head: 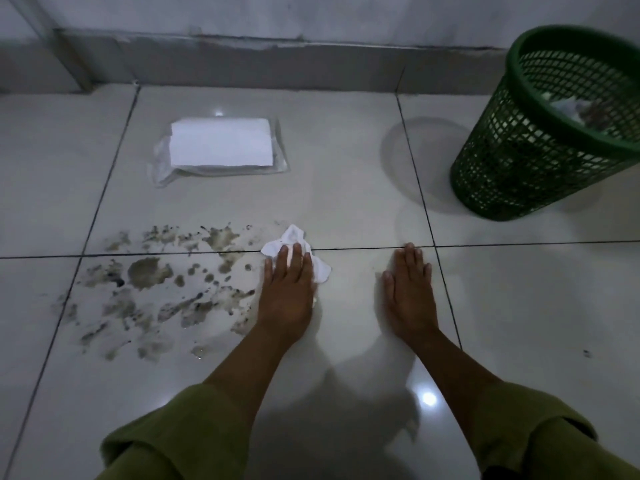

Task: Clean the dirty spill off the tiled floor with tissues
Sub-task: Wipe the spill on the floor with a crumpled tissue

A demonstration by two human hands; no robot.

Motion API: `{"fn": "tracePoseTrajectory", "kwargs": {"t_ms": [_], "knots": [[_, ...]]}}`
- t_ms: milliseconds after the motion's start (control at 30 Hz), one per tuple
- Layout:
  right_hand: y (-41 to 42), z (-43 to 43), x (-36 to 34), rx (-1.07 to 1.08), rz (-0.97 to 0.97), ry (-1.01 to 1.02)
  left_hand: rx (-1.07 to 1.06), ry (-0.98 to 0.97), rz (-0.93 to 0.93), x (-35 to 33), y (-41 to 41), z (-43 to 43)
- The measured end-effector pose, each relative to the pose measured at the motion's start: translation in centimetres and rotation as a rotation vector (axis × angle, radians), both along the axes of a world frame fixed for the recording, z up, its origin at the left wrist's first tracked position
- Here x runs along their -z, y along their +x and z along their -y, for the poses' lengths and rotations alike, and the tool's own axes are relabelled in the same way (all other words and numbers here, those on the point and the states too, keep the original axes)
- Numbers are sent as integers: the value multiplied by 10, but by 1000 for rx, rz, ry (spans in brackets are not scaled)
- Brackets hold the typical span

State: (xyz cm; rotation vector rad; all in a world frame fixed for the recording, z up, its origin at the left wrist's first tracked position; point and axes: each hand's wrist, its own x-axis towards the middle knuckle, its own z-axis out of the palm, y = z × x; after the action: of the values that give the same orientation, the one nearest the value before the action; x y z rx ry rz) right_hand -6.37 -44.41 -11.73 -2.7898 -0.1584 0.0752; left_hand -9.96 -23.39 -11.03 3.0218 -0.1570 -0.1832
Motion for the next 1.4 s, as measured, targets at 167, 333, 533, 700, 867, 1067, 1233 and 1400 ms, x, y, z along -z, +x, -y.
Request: {"fn": "tracePoseTrajectory", "kwargs": {"t_ms": [167,333,533,700,867,1067,1233,1400], "knots": [[9,8,-1,35,19,-1,167,-103,15,3,6,33],[10,15,6,-1,8,-89,341,-107,70,6,25,53],[9,11,9,20,24,-141,318,-11,67,4,57,53],[19,-8,1,-9,31,-49,257,32,-18,2,68,48],[35,-42,-5,-102,-32,-51,206,-1,-18,4,83,20],[33,-46,6,-113,-25,-93,91,61,29,5,88,-49],[33,-47,6,-114,-17,-106,8,3,14,6,80,-57],[32,-52,0,-99,-39,-99,-70,-60,15,9,55,-70]]}}
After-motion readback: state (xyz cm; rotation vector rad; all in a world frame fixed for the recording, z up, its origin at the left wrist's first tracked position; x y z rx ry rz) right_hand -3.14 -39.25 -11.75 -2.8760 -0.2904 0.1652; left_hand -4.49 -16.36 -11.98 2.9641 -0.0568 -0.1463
